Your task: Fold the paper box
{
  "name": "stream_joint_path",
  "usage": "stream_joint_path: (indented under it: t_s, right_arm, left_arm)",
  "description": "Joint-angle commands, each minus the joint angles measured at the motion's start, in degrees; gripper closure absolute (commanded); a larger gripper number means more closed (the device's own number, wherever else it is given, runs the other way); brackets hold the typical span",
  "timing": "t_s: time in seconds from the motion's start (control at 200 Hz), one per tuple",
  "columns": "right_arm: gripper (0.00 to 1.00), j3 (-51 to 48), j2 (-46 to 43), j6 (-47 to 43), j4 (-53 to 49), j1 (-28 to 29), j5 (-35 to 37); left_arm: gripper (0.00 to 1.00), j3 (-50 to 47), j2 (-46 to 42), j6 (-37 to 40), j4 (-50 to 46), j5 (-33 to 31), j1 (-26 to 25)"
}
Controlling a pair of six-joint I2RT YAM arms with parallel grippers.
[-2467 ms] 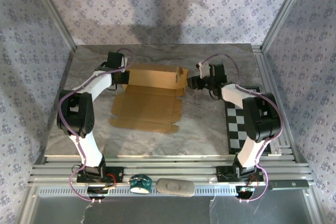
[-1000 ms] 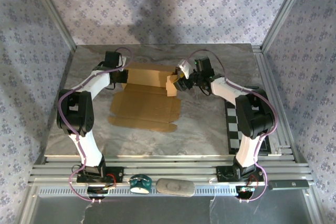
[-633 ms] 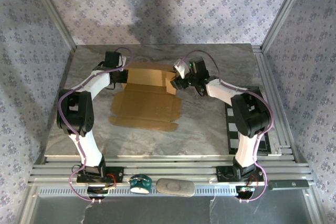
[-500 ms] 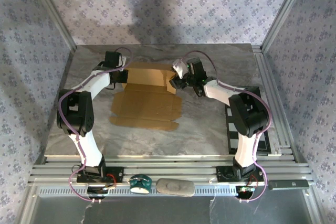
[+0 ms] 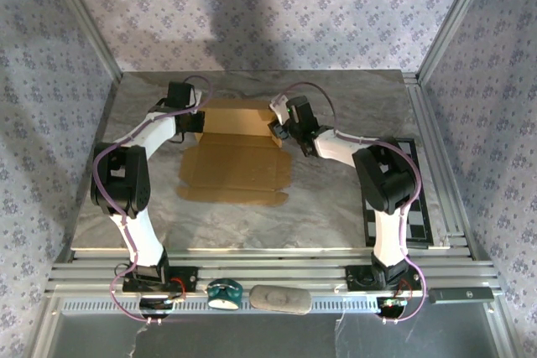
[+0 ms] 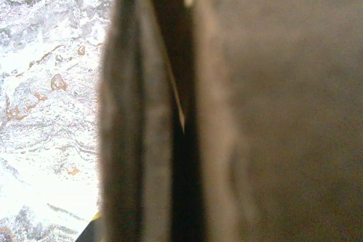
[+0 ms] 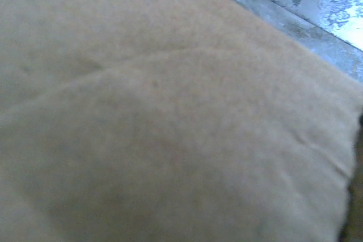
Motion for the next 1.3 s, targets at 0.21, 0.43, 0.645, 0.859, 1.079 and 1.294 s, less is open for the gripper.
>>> stream_joint_path:
  t_s: [0.21,0.43,0.645,0.859,1.079,1.294]
  right_arm:
    - [0.79,6.8,5.1,5.5,0.3,3.8,11.5]
    - [1.0,11.6,8.5,8.9,-2.2,5.6,23.2]
    - [1.0,17.5,11.5,12.4,-9.1,8.1,34.3]
    - [1.0,25.6,15.7,21.0,-22.2,10.4,45.6]
    - [1.0,25.9,15.6,23.6,-23.8,10.2,42.8]
    - [1.0,20.1,11.5,23.4,-18.2,7.4,35.5]
  left_arm:
    - [1.0,0.4,-1.4,-1.4,0.5,1.0,-2.5]
    - [1.0,1.7,-0.8,-5.3,-2.2,-1.4,-3.5]
    - [1.0,3.2,0.1,-11.4,-4.4,-5.5,-4.5]
    - [1.0,5.4,1.5,-15.4,-5.6,-6.4,-5.9]
    - [1.0,6.4,1.7,-15.2,-6.2,-6.4,-6.1]
    - [1.0,7.6,2.0,-15.4,-7.9,-6.7,-6.0]
